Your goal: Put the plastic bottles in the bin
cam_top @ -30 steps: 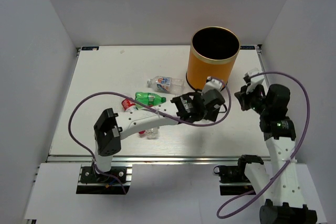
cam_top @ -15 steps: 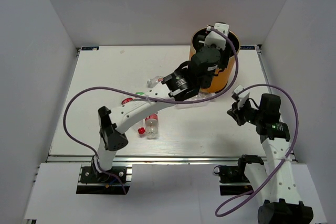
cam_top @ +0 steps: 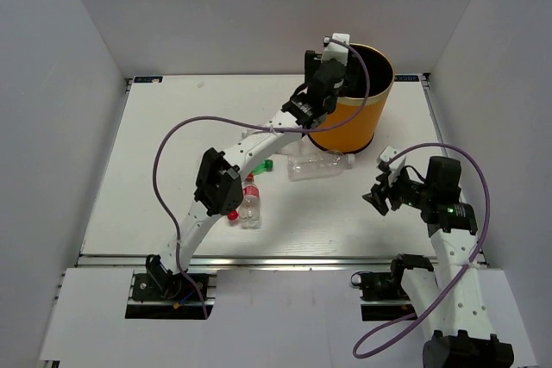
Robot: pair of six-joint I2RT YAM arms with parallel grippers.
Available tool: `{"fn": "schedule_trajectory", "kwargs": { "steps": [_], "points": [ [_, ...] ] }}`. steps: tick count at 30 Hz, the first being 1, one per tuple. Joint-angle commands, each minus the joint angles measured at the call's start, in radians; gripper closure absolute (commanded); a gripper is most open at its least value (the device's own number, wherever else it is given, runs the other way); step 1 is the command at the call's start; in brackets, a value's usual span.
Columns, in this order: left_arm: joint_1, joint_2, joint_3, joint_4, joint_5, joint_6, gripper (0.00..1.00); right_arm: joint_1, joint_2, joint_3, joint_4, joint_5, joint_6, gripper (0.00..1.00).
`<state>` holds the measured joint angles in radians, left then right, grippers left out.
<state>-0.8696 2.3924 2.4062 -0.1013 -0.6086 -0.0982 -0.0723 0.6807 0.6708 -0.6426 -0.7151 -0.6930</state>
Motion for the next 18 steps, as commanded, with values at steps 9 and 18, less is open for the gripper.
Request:
{"fn": "schedule_trajectory", "kwargs": {
  "steps": [9,18],
  "points": [
    [-0.012,-0.365,-0.175,-0.124,0.118,-0.04,0.0,0.009,0.036,-0.098,-0.132,-0.288,-0.784,0.11],
    [0.018,-1.119,-1.069,-0.457,-0.029,-0.201,0.0,0.193,0.302,-0.01,0.205,-0.179,-0.772,0.09]
  ]
}}
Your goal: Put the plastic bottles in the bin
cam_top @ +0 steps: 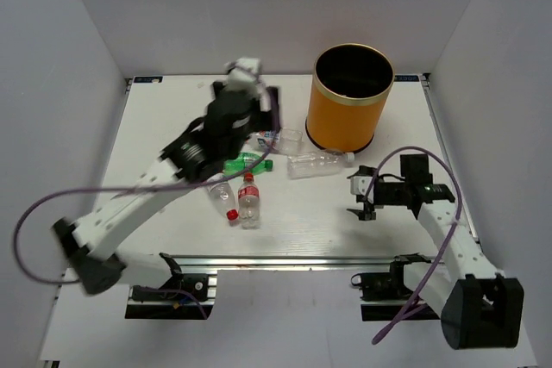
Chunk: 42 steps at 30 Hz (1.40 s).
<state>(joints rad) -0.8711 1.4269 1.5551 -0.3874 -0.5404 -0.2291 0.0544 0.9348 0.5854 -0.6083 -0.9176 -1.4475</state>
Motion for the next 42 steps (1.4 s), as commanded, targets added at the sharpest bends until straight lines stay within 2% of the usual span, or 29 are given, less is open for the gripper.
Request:
{"fn": "schedule_trajectory", "kwargs": {
  "steps": [1,4,5,7,8,12,16,24,30,34,37,38,40,41,42],
  "points": [
    [0.03,-0.201,-0.275,-0.18,-0.098,-0.082,0.0,0.09,0.07,0.079,0.223,0.069,0.008,0.09],
    [0.04,-0.331,-0.42,-0.277,-0.121,-0.148,0.0,0.218,0.131,0.1,0.33,0.209,0.068,0.09],
    [0.04,-0.359,-0.484,-0.295,-0.13,-0.18,0.0,0.264,0.198,0.15,0.347,0.288,0.111,0.09],
    [0.04,-0.44,-0.552,-0.32,-0.156,-0.216,0.0,0.333,0.242,0.198,0.401,0.336,0.145,0.09],
    [0.04,-0.465,-0.608,-0.32,-0.156,-0.229,0.0,0.349,0.319,0.23,0.413,0.399,0.177,0.09],
    [0.04,-0.534,-0.636,-0.39,-0.185,-0.266,0.0,0.448,0.49,0.33,0.481,0.557,0.217,0.09],
    [0.04,-0.543,-0.655,-0.415,-0.207,-0.279,0.0,0.47,0.631,0.471,0.374,0.638,0.207,0.09],
    [0.04,-0.475,-0.664,-0.406,-0.156,-0.269,0.0,0.481,0.858,0.619,0.254,0.73,0.177,0.11],
    [0.04,-0.439,-0.673,-0.386,-0.135,-0.251,0.0,0.479,0.956,0.688,0.156,0.724,0.148,0.19],
    [0.05,-0.401,-0.673,-0.396,-0.145,-0.286,0.0,0.479,1.024,0.761,0.009,0.669,0.136,0.35],
    [0.07,-0.361,-0.673,-0.387,-0.087,-0.296,0.0,0.481,1.041,0.781,-0.086,0.635,0.13,0.58],
    [0.086,-0.333,-0.673,-0.378,-0.061,-0.296,0.0,0.486,1.005,0.791,-0.129,0.608,0.14,0.72],
    [0.109,-0.303,-0.673,-0.387,-0.052,-0.308,0.0,0.481,0.987,0.795,-0.195,0.531,0.154,0.84],
    [0.124,-0.289,-0.673,-0.387,-0.043,-0.318,0.0,0.479,0.911,0.801,-0.217,0.437,0.171,0.91],
    [0.133,-0.275,-0.662,-0.398,-0.043,-0.319,0.0,0.478,0.886,0.803,-0.255,0.407,0.18,0.93]
  ]
}}
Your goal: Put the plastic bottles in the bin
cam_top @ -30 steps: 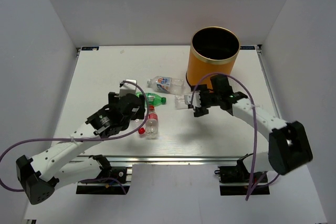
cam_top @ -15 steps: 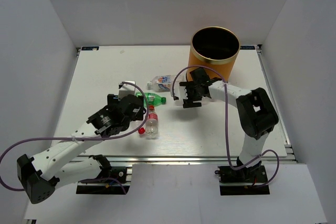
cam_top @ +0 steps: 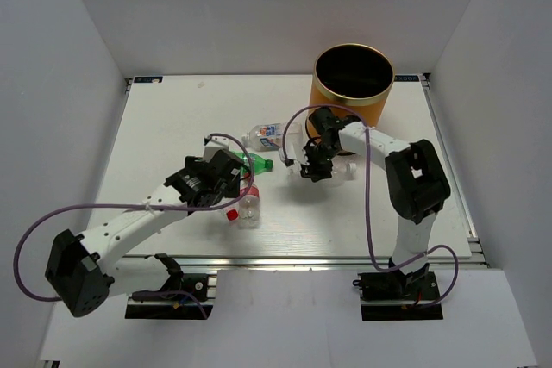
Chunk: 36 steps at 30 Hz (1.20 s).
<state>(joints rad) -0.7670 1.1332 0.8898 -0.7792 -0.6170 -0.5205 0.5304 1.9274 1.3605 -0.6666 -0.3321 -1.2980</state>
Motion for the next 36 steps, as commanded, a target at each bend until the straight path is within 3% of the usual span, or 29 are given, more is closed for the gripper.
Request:
{"fn": "schedule_trajectory", "kwargs": {
  "steps": [1,2,9,14,20,24,28,31,33,35,36],
  "points": [
    [0.038,0.039,0.003,-0.006,0.034,-0.027,0.0,0.003,-0.135,0.031,-0.218,-0.205,0.066,0.95],
    [0.047,0.039,0.003,-0.006,0.06,-0.036,0.0,0.006,-0.225,0.043,-0.225,-0.25,0.116,0.95],
    [0.092,0.1,0.003,-0.025,0.086,-0.09,0.0,-0.001,-0.463,0.212,-0.206,-0.369,0.447,0.98],
    [0.112,0.152,-0.006,0.001,0.135,-0.133,0.0,-0.018,-0.562,0.273,0.069,-0.303,0.632,0.96],
    [0.121,0.165,-0.015,0.04,0.139,-0.165,0.0,-0.075,-0.493,0.385,0.365,-0.115,0.712,0.94],
    [0.13,0.177,-0.015,0.04,0.128,-0.174,0.0,-0.134,-0.407,0.482,0.41,-0.058,0.695,0.92],
    [0.13,0.177,-0.006,0.015,0.1,-0.193,0.0,-0.194,-0.266,0.497,0.467,-0.021,0.666,0.81],
    [0.14,0.177,-0.006,0.015,0.091,-0.202,0.0,-0.25,-0.206,0.522,0.463,-0.044,0.677,0.64],
    [0.14,0.177,-0.017,0.015,0.091,-0.211,0.0,-0.279,-0.162,0.537,0.429,-0.096,0.69,0.42],
    [0.14,0.177,-0.026,0.015,0.091,-0.22,0.0,-0.293,-0.142,0.54,0.406,-0.143,0.7,0.11],
    [0.14,0.192,-0.026,0.015,0.091,-0.22,0.0,-0.299,-0.145,0.525,0.397,-0.15,0.704,0.1]
  ]
}}
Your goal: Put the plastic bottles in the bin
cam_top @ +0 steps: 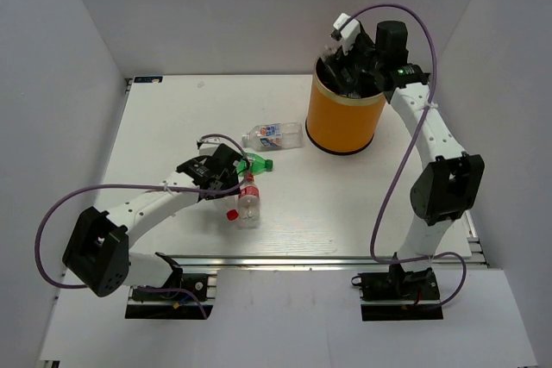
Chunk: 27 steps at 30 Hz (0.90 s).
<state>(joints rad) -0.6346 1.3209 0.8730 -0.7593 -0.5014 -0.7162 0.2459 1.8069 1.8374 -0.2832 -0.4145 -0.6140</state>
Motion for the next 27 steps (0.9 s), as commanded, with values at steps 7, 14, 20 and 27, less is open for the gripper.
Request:
{"fn": "schedule_trajectory", "kwargs": {
  "steps": [7,14,20,27],
  "points": [
    [0.007,0.063,-0.009,-0.018,-0.039,-0.066,0.0,-0.048,-0.217,-0.125,0.085,-0.173,0.115,0.1],
    [0.007,0.176,0.027,0.047,-0.057,-0.075,0.0,-0.046,-0.605,-0.565,0.163,-0.34,0.169,0.1],
    [0.033,0.264,0.049,0.057,-0.057,-0.075,0.0,-0.043,-0.833,-0.78,0.069,-0.449,0.151,0.1],
    [0.052,0.238,0.049,0.066,-0.025,-0.052,0.35,-0.046,-1.004,-0.889,-0.053,-0.431,0.149,0.1]
  ]
}}
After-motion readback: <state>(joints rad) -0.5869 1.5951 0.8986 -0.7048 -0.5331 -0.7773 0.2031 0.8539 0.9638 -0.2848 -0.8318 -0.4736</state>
